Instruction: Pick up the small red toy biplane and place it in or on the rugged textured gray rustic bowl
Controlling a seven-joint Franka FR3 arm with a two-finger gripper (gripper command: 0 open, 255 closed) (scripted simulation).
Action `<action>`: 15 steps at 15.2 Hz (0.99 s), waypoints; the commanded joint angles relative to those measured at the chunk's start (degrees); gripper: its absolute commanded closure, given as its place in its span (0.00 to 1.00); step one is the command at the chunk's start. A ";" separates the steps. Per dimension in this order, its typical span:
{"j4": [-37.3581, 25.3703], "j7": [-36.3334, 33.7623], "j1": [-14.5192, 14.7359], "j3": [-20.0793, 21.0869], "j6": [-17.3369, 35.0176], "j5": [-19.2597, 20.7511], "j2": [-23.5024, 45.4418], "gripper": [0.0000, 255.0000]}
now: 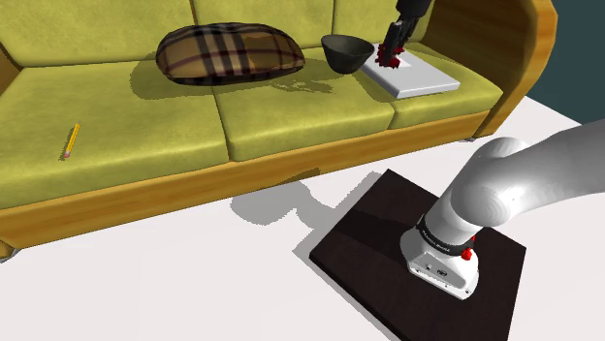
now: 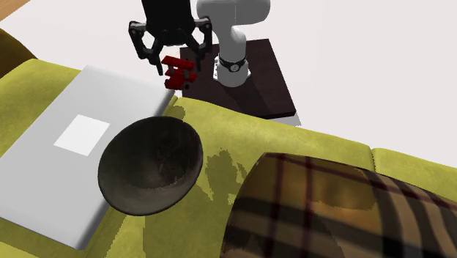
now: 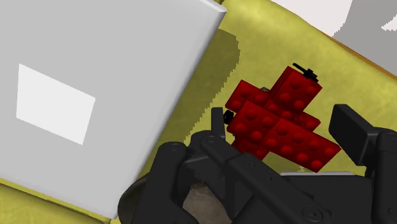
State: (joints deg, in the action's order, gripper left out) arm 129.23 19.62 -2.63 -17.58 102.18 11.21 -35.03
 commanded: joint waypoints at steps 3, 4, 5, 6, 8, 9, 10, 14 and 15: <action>-3.53 0.22 0.21 0.33 -3.03 -0.38 0.52 1.00; -4.41 0.27 0.26 0.40 -3.76 -0.47 0.68 1.00; -5.31 0.32 0.31 0.47 -4.49 -0.56 0.85 1.00; -6.22 0.38 0.37 0.54 -5.21 -0.65 1.03 1.00; -8.07 0.50 0.47 0.67 -6.66 -0.83 1.43 1.00; -9.01 0.56 0.53 0.73 -7.39 -0.92 1.65 1.00; -9.96 0.62 0.58 0.78 -8.11 -1.01 1.88 1.00; -14.65 1.16 1.07 0.41 -9.75 -1.63 4.92 1.00; -16.53 1.54 1.39 -0.12 -9.32 -2.04 7.23 1.00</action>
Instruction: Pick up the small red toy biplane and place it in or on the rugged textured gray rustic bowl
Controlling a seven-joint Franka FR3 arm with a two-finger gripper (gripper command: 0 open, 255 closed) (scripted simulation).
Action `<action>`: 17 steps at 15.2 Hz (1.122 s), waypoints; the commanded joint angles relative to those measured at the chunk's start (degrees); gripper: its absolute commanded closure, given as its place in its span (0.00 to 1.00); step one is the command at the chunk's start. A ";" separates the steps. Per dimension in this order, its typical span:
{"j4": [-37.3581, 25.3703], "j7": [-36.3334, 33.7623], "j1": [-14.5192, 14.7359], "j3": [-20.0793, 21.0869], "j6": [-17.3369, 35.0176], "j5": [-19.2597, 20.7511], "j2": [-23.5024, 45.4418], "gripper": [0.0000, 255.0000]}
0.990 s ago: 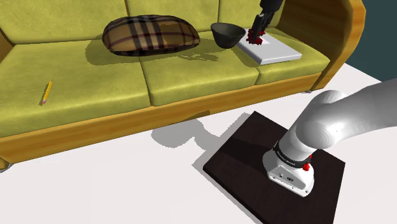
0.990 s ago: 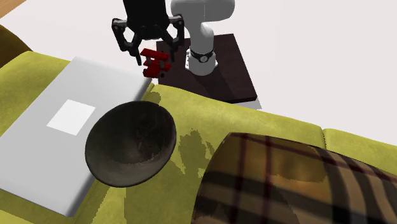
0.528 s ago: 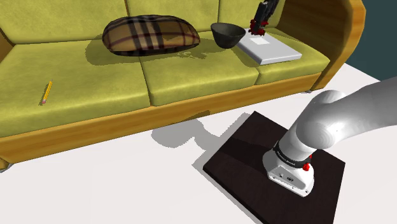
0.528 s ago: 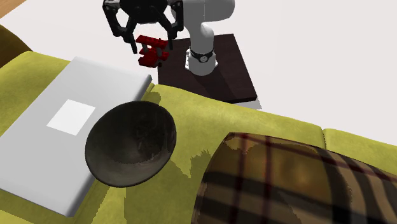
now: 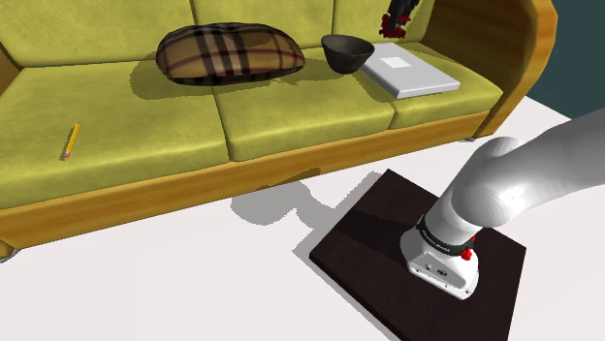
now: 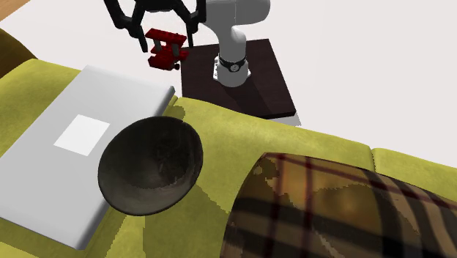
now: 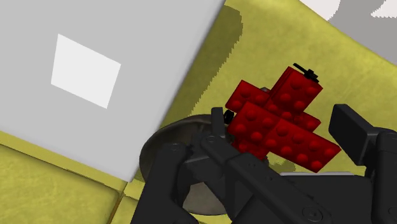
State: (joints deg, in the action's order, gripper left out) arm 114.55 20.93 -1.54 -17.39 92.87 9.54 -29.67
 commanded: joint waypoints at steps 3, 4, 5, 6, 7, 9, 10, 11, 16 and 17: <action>-8.00 1.59 1.15 -1.97 0.86 -1.96 8.94 1.00; -10.23 2.11 1.37 -2.53 1.00 -2.61 11.35 1.00; -12.56 2.67 1.55 -3.09 1.05 -3.34 13.80 1.00; -15.00 3.26 1.68 -3.65 1.01 -4.14 16.30 1.00; -17.56 3.89 1.74 -4.19 0.88 -5.01 18.84 1.00; -23.07 5.21 1.68 -5.26 0.32 -6.99 24.10 1.00; -26.06 5.90 1.51 -5.77 -0.14 -8.10 26.83 1.00; -29.23 6.59 1.23 -6.24 -0.72 -9.29 29.64 1.00; -29.38 7.06 0.84 -6.38 1.13 -10.22 31.82 1.00; -28.24 6.98 0.90 -6.34 1.99 -10.09 31.52 1.00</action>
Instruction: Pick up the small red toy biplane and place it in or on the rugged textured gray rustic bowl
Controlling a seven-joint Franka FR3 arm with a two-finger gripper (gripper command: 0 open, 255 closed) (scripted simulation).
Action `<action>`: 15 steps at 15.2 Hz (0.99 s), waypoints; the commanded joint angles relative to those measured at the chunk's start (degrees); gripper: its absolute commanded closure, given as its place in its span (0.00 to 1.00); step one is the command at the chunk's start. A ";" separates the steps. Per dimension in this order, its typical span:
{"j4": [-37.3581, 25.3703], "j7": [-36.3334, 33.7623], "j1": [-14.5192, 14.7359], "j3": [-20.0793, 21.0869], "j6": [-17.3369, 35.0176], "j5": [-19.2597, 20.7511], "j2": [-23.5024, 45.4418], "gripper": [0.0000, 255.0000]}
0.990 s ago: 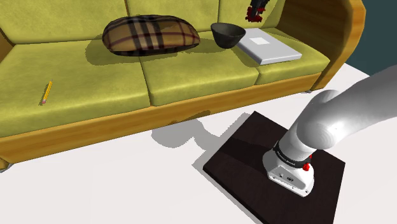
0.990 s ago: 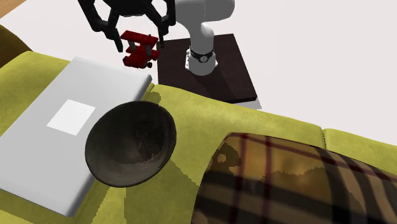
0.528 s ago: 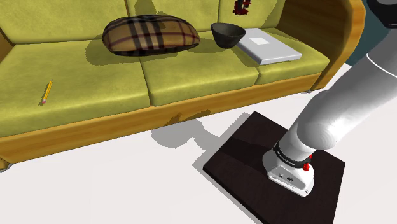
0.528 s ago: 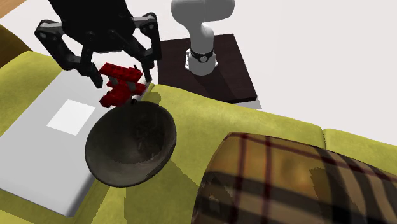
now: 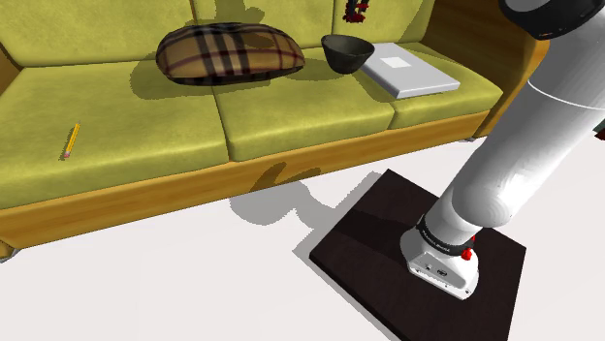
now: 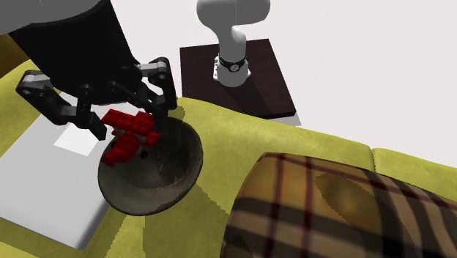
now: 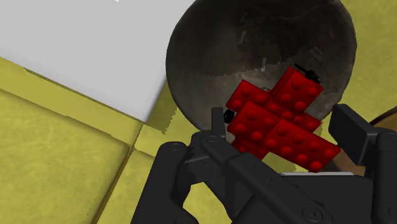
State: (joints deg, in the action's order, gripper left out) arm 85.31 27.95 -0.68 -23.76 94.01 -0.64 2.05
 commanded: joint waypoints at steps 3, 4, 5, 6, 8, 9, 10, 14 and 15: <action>4.23 -0.27 0.18 0.14 3.39 0.42 -0.97 1.00; 5.26 -0.34 0.22 0.17 4.22 0.52 -1.19 1.00; 6.27 -0.40 0.25 0.20 5.04 0.60 -1.39 1.00; 7.26 -0.45 0.28 0.22 5.86 0.68 -1.57 1.00; 9.17 -0.55 0.32 0.26 7.48 0.82 -1.89 1.00; 10.10 -0.59 0.34 0.28 8.28 0.88 -2.03 1.00; 11.62 -0.65 0.36 0.30 9.63 0.97 -2.22 1.00; 11.63 -0.65 0.36 0.30 9.63 0.97 -2.22 1.00; 11.62 -0.65 0.36 0.30 9.63 0.97 -2.22 1.00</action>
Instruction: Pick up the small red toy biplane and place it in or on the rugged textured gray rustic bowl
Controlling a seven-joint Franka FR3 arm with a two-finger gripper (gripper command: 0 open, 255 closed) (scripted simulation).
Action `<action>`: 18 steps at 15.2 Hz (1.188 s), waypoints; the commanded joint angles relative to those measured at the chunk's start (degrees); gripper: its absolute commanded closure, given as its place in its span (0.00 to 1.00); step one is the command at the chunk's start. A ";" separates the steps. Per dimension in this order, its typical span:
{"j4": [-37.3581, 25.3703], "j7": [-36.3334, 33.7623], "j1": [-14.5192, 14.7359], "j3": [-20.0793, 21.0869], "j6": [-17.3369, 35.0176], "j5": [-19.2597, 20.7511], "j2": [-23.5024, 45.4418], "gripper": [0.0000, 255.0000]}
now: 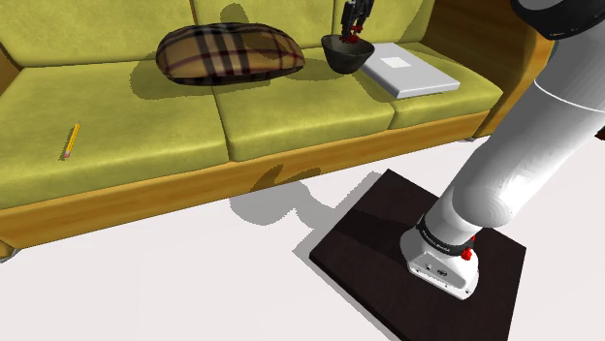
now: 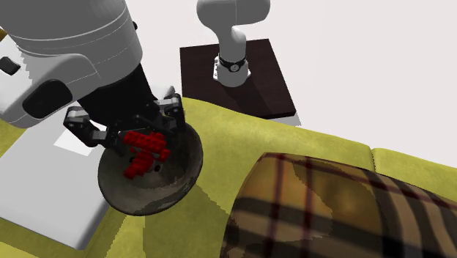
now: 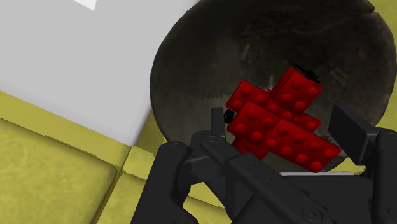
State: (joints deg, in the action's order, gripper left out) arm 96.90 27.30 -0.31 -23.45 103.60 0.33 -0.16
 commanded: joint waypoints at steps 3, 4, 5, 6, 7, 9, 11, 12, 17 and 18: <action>0.04 0.00 0.00 0.00 0.05 0.00 -0.01 1.00; 0.04 0.00 0.00 0.00 0.05 0.00 -0.01 0.00; 0.04 0.00 0.00 0.00 0.05 0.00 -0.01 0.00; 0.04 0.00 0.00 0.00 0.05 0.00 -0.01 0.00; 0.04 0.00 0.00 0.00 0.05 0.00 -0.01 0.00; 0.04 0.00 0.00 0.00 0.05 0.00 -0.01 0.00; -3.86 0.02 0.00 0.00 -3.82 -0.02 0.03 0.00; -5.98 0.07 -0.02 -0.02 -5.79 -0.09 0.19 0.00; -7.74 0.12 -0.04 -0.04 -7.37 -0.17 0.39 0.00; -7.74 0.12 -0.04 -0.04 -7.37 -0.18 0.39 0.00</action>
State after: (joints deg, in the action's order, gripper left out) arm 89.23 27.41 -0.35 -23.49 96.31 0.16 0.22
